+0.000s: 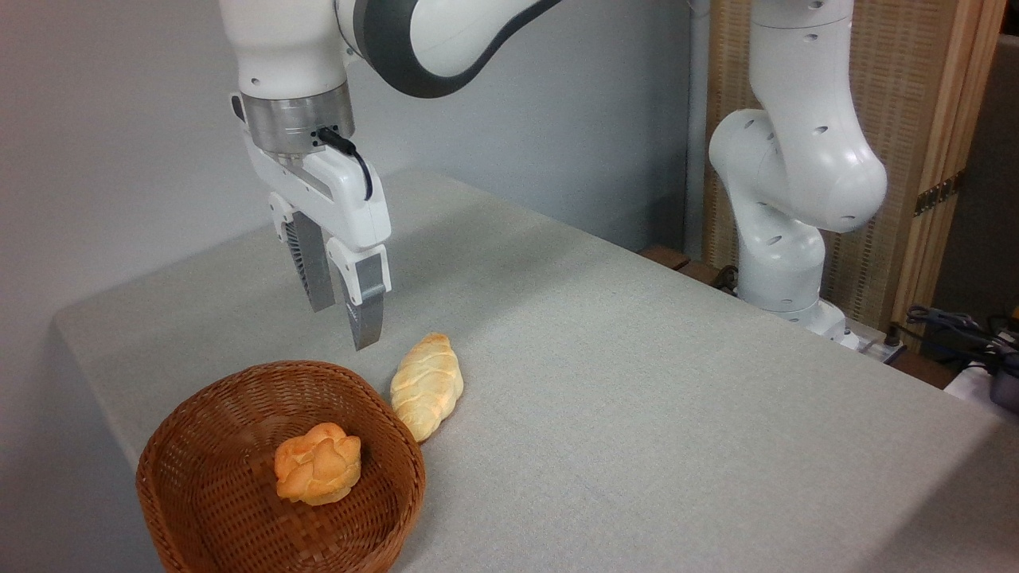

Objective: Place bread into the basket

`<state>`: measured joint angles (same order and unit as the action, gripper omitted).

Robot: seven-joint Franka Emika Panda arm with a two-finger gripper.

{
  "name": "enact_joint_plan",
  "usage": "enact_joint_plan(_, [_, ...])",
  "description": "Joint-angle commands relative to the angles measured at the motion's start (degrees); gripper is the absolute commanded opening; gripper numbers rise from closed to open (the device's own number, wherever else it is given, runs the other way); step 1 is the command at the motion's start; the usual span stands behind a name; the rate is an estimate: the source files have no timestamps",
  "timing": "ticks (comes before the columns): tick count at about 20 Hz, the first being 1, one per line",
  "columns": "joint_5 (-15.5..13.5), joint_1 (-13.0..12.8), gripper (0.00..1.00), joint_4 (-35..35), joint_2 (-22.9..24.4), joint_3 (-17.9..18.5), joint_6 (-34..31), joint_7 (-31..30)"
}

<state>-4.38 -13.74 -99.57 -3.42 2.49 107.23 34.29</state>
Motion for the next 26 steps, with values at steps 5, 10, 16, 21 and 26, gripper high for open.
enact_joint_plan(5, [0.78,-0.14,1.0,0.6,0.6,-0.03,-1.76,-1.42])
enact_joint_plan(10, [0.78,-0.06,1.0,0.6,0.78,0.14,-1.76,-1.42])
enact_joint_plan(16, [0.78,-0.06,1.0,0.6,0.87,0.14,-1.76,-0.98])
enact_joint_plan(21, [0.78,-0.06,1.0,0.6,1.4,0.41,-1.76,-0.8])
enact_joint_plan(26, [0.78,-0.06,1.0,0.6,1.4,0.49,-2.81,-1.33])
